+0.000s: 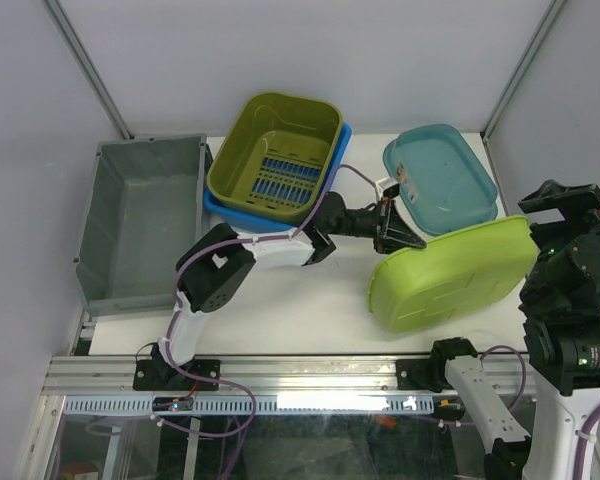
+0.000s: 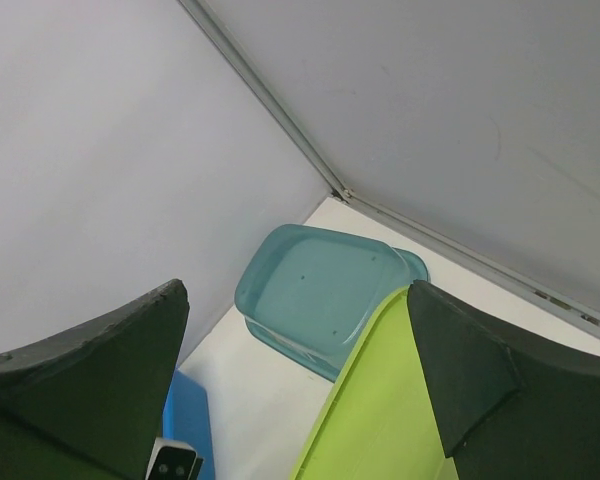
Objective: Turn the large container upside down
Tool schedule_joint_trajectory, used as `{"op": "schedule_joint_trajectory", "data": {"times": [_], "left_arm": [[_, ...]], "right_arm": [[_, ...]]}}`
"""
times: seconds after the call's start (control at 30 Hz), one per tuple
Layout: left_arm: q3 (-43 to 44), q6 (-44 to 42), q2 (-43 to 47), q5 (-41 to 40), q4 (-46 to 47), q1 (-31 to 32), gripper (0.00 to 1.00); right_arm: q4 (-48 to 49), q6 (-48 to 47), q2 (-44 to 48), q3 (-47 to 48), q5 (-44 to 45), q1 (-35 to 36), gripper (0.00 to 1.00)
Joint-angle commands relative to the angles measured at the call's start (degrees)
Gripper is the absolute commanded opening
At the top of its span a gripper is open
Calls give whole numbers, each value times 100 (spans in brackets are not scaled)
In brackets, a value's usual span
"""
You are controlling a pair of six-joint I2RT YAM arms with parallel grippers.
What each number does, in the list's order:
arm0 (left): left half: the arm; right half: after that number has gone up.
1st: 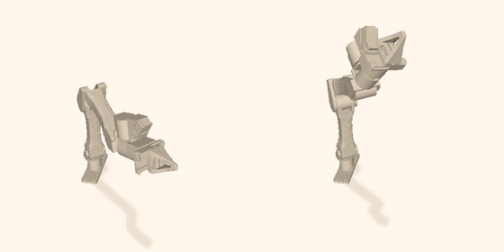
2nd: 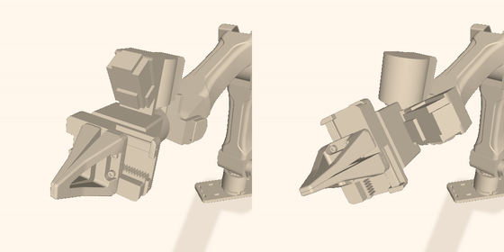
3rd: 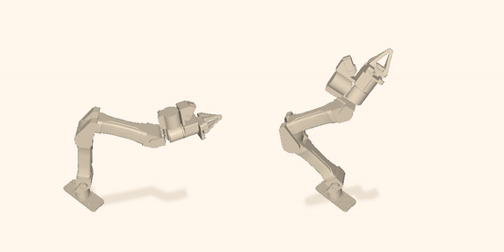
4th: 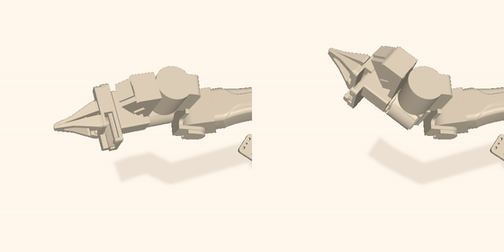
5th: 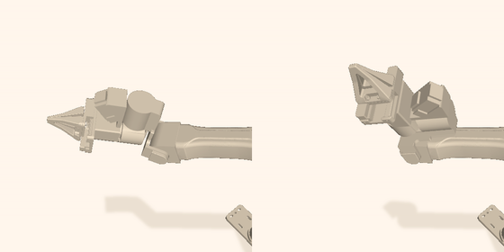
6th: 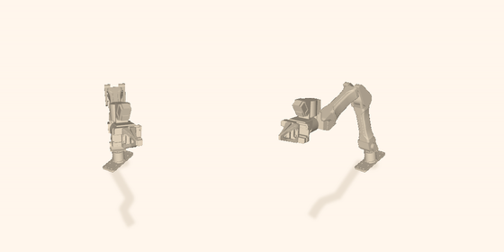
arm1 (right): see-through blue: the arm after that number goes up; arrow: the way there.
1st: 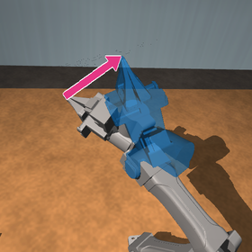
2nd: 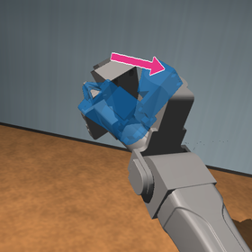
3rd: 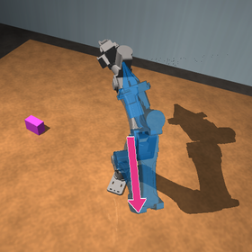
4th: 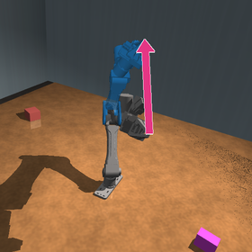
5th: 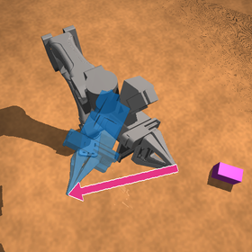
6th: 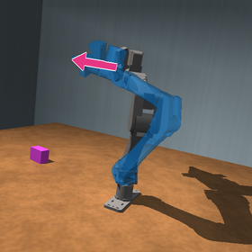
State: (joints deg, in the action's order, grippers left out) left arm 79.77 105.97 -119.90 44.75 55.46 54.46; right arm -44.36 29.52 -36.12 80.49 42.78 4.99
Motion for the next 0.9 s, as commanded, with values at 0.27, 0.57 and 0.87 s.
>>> {"op": "schedule_joint_trajectory", "data": {"times": [0.27,0.57,0.87], "left_arm": [[1597,1361,-1626,726,1077,-106,0],[2103,227,-2142,846,-286,-503,41],[2431,-3147,-1439,-18,-4303,-590,99]], "right_arm": [[46,-528,223,-24,20,-5,97],[-34,-638,379,-143,-129,-3,98],[-97,-751,552,-458,-587,-3,98]]}}
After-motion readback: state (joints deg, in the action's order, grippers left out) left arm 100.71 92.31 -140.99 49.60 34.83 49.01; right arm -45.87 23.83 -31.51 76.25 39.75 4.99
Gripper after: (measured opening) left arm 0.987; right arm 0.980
